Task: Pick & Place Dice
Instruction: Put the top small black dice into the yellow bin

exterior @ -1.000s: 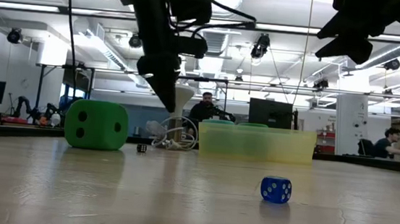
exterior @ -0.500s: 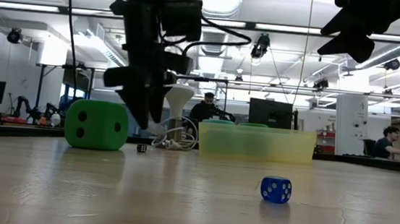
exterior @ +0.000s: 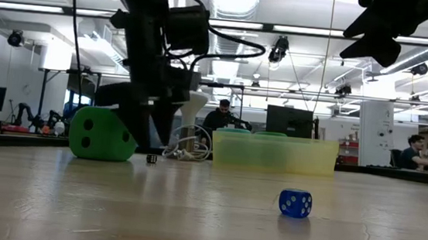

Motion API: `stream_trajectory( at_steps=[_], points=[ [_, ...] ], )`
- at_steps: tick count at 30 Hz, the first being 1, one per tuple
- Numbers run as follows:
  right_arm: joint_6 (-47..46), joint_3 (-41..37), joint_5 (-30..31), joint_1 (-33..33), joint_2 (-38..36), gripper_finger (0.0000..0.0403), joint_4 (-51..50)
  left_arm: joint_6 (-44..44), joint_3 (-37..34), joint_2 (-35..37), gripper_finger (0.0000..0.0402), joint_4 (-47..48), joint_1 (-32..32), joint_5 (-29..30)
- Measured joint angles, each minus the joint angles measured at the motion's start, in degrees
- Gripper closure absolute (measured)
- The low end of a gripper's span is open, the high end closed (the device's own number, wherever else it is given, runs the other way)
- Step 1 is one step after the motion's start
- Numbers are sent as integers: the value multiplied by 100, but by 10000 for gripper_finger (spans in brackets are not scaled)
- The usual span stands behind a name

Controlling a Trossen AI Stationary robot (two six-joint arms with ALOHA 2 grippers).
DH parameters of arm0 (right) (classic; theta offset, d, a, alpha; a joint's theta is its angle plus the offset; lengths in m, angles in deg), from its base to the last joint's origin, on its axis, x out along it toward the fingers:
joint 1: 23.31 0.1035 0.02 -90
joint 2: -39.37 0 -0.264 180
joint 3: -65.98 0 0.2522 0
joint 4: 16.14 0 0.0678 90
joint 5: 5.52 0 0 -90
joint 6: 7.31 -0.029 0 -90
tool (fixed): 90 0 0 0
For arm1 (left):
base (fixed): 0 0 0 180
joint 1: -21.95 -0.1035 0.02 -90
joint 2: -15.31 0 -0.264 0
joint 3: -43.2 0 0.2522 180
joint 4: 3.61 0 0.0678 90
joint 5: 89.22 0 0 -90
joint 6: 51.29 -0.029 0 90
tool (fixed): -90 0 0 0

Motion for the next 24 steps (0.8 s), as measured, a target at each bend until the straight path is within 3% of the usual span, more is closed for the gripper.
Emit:
stream_trajectory(
  at_steps=[24],
  points=[
    [-157,2,-30,142,-2,175,206,-45,-168,-320,110,-323,-243,-134]
  ],
)
